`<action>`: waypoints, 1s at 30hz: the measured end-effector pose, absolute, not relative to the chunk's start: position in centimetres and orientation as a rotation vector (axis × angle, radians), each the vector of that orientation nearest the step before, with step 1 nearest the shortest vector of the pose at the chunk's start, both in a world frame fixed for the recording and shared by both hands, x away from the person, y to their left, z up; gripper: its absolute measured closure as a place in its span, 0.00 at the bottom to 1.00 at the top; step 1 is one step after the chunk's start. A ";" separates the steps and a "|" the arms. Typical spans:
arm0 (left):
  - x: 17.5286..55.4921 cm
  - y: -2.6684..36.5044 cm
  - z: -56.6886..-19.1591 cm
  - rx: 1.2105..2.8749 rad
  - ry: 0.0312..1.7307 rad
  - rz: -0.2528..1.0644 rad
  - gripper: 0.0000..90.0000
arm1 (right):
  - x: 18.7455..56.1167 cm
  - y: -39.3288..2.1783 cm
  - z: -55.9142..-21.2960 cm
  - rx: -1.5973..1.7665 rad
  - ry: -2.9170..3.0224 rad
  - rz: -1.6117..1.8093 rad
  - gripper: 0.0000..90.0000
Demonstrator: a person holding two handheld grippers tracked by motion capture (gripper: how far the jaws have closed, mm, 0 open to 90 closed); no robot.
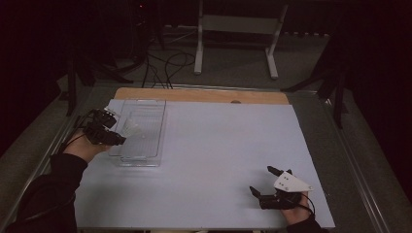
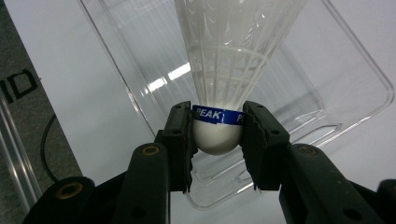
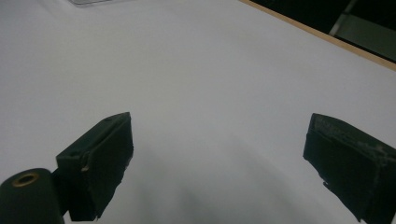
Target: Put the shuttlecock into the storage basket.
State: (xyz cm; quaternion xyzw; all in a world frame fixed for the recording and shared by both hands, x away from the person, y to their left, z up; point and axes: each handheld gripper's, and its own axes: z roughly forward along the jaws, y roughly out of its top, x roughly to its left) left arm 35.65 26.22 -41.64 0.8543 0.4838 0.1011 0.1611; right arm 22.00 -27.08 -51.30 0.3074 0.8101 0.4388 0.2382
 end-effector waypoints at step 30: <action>36.6 25.4 -44.3 2.623 1.375 0.229 0.72 | 22.0 -27.2 -51.2 0.838 2.213 1.207 0.09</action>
